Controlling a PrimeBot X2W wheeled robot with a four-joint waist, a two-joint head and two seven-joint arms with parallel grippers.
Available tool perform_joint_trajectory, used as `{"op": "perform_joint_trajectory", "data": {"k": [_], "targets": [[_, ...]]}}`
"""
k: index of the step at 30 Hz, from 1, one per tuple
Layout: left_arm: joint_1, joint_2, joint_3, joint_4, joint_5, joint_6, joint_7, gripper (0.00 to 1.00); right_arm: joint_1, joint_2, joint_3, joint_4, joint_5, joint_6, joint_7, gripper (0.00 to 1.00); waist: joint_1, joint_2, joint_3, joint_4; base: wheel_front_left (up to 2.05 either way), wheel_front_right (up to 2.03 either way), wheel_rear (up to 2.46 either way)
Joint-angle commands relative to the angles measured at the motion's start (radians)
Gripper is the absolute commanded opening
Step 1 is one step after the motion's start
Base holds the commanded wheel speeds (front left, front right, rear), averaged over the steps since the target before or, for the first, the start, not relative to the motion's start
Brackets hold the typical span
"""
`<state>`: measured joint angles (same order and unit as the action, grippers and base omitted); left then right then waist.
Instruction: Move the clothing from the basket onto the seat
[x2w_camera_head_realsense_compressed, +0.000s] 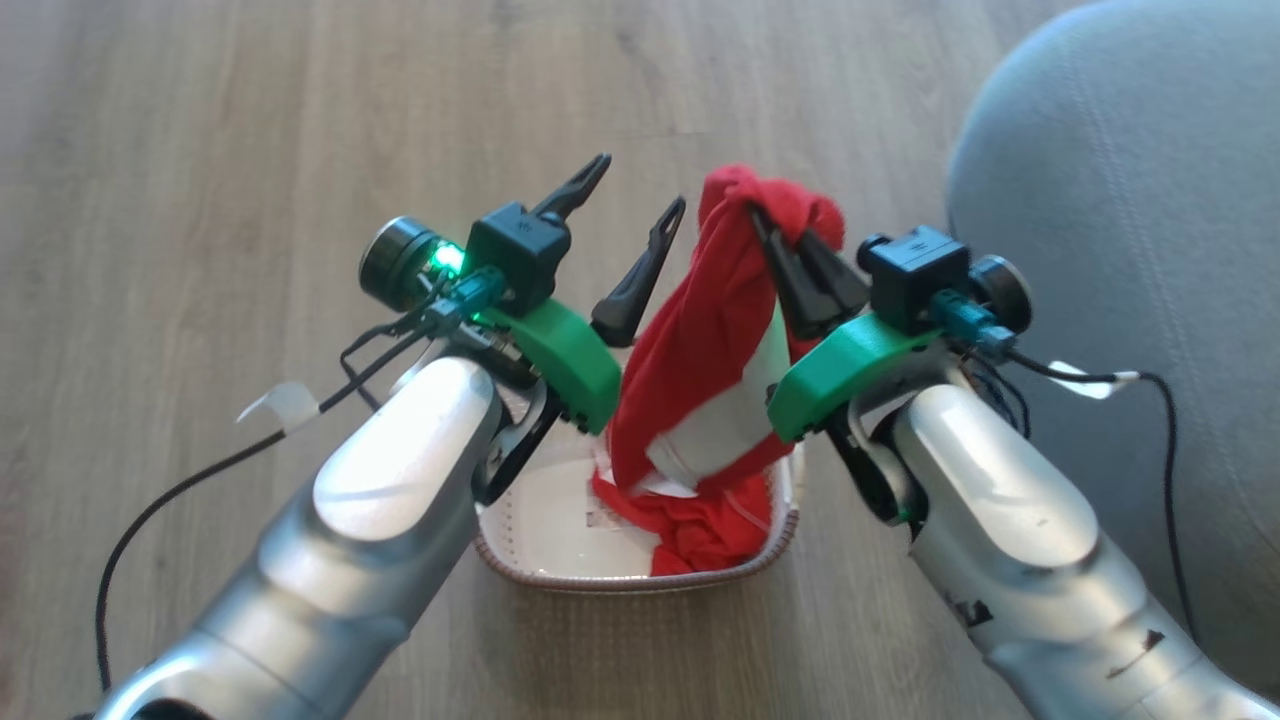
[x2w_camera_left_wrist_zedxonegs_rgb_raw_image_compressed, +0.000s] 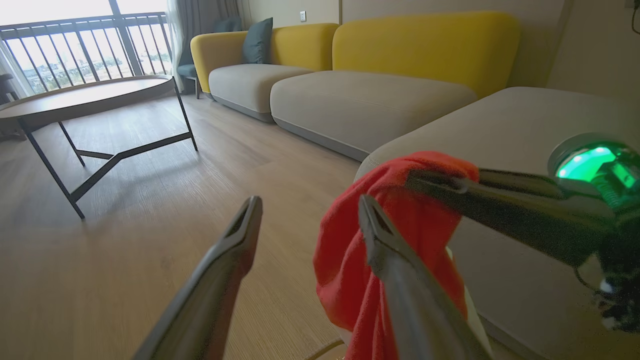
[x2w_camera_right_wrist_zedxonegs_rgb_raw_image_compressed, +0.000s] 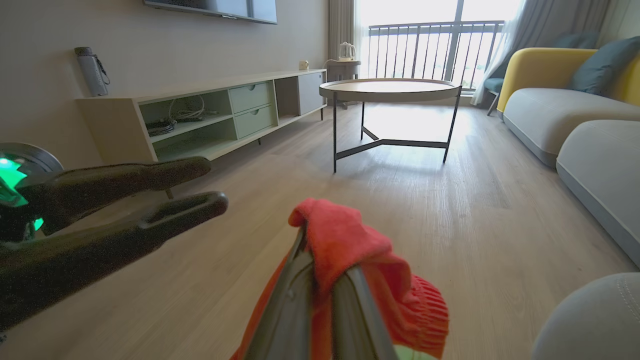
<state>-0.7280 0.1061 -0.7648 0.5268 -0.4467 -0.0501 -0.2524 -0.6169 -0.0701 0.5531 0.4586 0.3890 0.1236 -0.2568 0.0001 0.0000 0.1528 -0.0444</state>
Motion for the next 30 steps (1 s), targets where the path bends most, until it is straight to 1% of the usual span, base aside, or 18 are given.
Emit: {"op": "perform_joint_trajectory", "data": {"k": [1,4,5,9,10,11,12,14,15,19,24,27,30], "targets": [[-0.021,0.030,0.037,-0.026,0.013,-0.011,-0.009,1.00,0.001,0.020,-0.015,-0.058,-0.017,0.007,-0.005,0.00,-0.0001,0.0000,0.009,-0.031,0.00,0.00,0.00],[-0.001,0.040,0.043,-0.025,0.019,-0.035,-0.009,1.00,0.023,0.020,-0.056,-0.095,-0.037,0.007,-0.005,0.00,-0.0001,0.0000,0.011,-0.070,0.00,0.00,0.00],[0.012,0.045,0.046,-0.021,0.021,-0.046,-0.009,1.00,0.034,0.020,-0.079,-0.116,-0.045,0.007,-0.005,0.00,-0.0001,0.0000,0.011,-0.100,0.00,0.00,0.00],[0.034,0.054,0.059,-0.022,0.025,-0.060,-0.009,1.00,0.052,0.020,-0.105,-0.149,-0.054,0.007,-0.005,0.00,-0.0001,0.0000,0.010,-0.169,0.00,0.00,0.00],[0.034,0.054,0.059,-0.022,0.025,-0.060,-0.009,1.00,0.052,0.020,-0.105,-0.149,-0.054,0.007,-0.005,0.00,-0.0001,0.0000,0.010,-0.169,0.00,0.00,0.00],[0.042,0.058,0.062,-0.029,0.030,-0.065,-0.009,1.00,0.059,0.020,-0.115,-0.163,-0.058,0.007,-0.005,0.00,-0.0001,0.0000,0.013,-0.204,0.00,0.00,0.00],[0.046,0.059,0.063,-0.034,0.032,-0.068,-0.009,1.00,0.062,0.020,-0.120,-0.168,-0.061,0.007,-0.005,0.00,-0.0001,0.0000,0.013,-0.222,0.00,0.00,0.00],[0.056,0.061,0.062,-0.042,0.034,-0.072,-0.009,1.00,0.068,0.020,-0.131,-0.179,-0.064,0.007,-0.005,0.00,-0.0001,0.0000,0.013,-0.257,0.00,0.00,0.00],[0.056,0.061,0.062,-0.042,0.034,-0.072,-0.009,1.00,0.068,0.020,-0.131,-0.179,-0.064,0.007,-0.005,0.00,-0.0001,0.0000,0.013,-0.257,0.00,0.00,0.00],[0.078,0.068,0.065,-0.065,0.027,-0.077,-0.009,1.00,0.083,0.020,-0.148,-0.208,-0.063,0.007,-0.005,0.00,-0.0001,0.0000,0.011,-0.328,0.00,0.00,0.00],[0.099,0.092,0.069,-0.083,0.029,-0.080,-0.009,1.00,0.092,0.020,-0.159,-0.252,-0.053,0.007,-0.005,0.00,-0.0001,0.0000,0.018,-0.421,0.00,0.00,0.00],[0.113,0.097,0.070,-0.099,0.031,-0.080,-0.009,1.00,0.104,0.020,-0.171,-0.281,-0.046,0.007,-0.005,0.00,-0.0001,0.0000,0.019,-0.466,0.00,0.00,0.00],[0.114,0.093,0.074,-0.114,0.031,-0.080,-0.009,1.00,0.127,0.020,-0.204,-0.312,-0.041,0.007,-0.005,0.00,-0.0001,0.0000,0.026,-0.487,0.00,0.00,0.00]]}}
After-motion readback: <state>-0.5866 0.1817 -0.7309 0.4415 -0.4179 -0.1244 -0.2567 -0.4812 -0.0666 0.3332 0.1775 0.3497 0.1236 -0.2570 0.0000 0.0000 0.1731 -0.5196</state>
